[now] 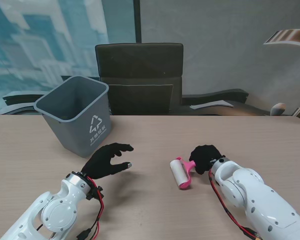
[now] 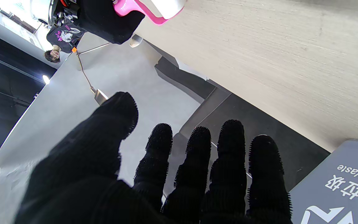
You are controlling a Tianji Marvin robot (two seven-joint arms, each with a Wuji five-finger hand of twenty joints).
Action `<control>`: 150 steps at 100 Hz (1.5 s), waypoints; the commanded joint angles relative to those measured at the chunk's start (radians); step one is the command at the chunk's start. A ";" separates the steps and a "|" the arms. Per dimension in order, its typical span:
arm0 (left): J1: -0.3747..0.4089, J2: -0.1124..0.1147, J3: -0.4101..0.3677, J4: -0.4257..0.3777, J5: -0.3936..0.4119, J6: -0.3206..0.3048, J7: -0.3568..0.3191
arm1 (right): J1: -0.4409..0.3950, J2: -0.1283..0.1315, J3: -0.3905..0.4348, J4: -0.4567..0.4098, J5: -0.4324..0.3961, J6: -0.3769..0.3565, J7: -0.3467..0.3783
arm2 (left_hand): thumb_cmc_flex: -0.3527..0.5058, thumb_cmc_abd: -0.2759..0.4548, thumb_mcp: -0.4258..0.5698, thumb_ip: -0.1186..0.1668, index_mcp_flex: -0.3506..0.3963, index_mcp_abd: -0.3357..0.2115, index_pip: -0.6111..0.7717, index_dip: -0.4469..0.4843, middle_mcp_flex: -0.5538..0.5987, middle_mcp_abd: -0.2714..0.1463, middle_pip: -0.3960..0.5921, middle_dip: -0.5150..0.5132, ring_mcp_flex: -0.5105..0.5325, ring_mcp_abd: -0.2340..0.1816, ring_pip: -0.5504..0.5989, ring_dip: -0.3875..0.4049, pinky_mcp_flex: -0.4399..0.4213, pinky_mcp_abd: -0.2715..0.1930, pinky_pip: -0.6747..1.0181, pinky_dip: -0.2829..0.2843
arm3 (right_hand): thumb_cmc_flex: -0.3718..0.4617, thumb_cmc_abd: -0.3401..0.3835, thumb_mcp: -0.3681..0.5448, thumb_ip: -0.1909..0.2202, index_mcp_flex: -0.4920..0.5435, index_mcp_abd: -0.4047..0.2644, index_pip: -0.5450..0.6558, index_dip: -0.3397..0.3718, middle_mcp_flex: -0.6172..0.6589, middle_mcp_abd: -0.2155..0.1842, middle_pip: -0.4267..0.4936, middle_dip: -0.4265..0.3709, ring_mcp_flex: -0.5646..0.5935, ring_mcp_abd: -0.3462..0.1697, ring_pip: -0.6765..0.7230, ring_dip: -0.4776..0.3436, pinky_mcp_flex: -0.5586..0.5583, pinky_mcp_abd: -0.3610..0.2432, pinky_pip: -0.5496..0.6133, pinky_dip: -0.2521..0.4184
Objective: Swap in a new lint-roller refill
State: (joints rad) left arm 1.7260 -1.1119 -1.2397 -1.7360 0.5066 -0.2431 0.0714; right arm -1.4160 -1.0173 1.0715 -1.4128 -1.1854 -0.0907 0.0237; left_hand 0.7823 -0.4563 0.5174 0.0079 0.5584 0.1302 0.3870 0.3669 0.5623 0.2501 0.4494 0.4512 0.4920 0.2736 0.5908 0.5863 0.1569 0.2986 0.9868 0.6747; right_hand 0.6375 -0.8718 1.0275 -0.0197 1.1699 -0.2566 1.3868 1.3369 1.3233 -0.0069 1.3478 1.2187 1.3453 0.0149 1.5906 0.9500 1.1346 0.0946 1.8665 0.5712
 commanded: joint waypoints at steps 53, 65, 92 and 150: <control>0.000 -0.002 -0.002 0.000 0.007 0.004 -0.017 | -0.133 0.029 0.220 0.033 -0.232 0.110 -0.014 | 0.027 0.053 0.006 0.020 0.019 -0.011 0.014 0.011 0.021 0.005 0.011 -0.014 -0.018 -0.004 0.027 0.011 -0.002 -0.008 0.016 0.015 | 0.010 -0.016 0.042 -0.036 0.028 0.018 -0.003 0.021 0.043 0.116 0.015 0.000 -0.018 -0.356 0.145 0.001 0.063 -0.144 0.153 0.005; 0.000 -0.002 -0.002 0.000 0.008 0.004 -0.018 | -0.158 0.031 0.252 0.039 -0.268 0.144 -0.027 | 0.027 0.053 0.007 0.021 0.019 -0.010 0.014 0.011 0.020 0.006 0.011 -0.014 -0.018 -0.004 0.027 0.011 -0.002 -0.008 0.016 0.015 | 0.010 -0.017 0.041 -0.036 0.028 0.018 -0.004 0.022 0.042 0.117 0.014 0.000 -0.018 -0.355 0.145 -0.001 0.063 -0.142 0.151 0.004; -0.004 -0.003 0.003 0.002 0.004 0.003 -0.016 | -0.184 0.028 0.284 0.023 -0.283 0.165 -0.052 | 0.026 0.054 0.006 0.020 0.018 -0.012 0.015 0.011 0.021 0.005 0.011 -0.014 -0.017 -0.005 0.028 0.011 -0.002 -0.008 0.016 0.015 | 0.011 -0.016 0.040 -0.037 0.026 0.019 -0.005 0.023 0.039 0.121 0.015 -0.001 -0.018 -0.352 0.146 -0.003 0.062 -0.133 0.146 0.000; -0.001 -0.003 0.002 0.000 -0.002 0.003 -0.019 | -0.008 0.007 0.019 0.032 -0.026 0.058 0.015 | 0.028 0.058 0.004 0.021 0.020 -0.010 0.016 0.012 0.022 0.005 0.012 -0.014 -0.017 -0.005 0.027 0.011 -0.002 -0.007 0.016 0.015 | 0.009 -0.019 0.041 -0.039 0.025 0.021 -0.007 0.024 0.038 0.121 0.017 -0.004 -0.018 -0.349 0.147 -0.007 0.062 -0.131 0.148 -0.003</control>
State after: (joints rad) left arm 1.7211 -1.1118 -1.2363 -1.7318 0.5090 -0.2423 0.0695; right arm -1.4322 -0.9832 1.1142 -1.3759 -1.2125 -0.0160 0.0150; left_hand 0.7826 -0.4301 0.5166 0.0087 0.5584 0.1303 0.3872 0.3670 0.5623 0.2504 0.4494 0.4512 0.4920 0.2736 0.6001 0.5864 0.1568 0.2986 0.9868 0.6748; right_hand 0.6370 -0.8715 1.0275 -0.0197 1.1691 -0.2563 1.3862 1.3465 1.3233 -0.0069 1.3478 1.2188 1.3426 0.0144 1.5913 0.9238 1.1346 0.0946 1.8460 0.5558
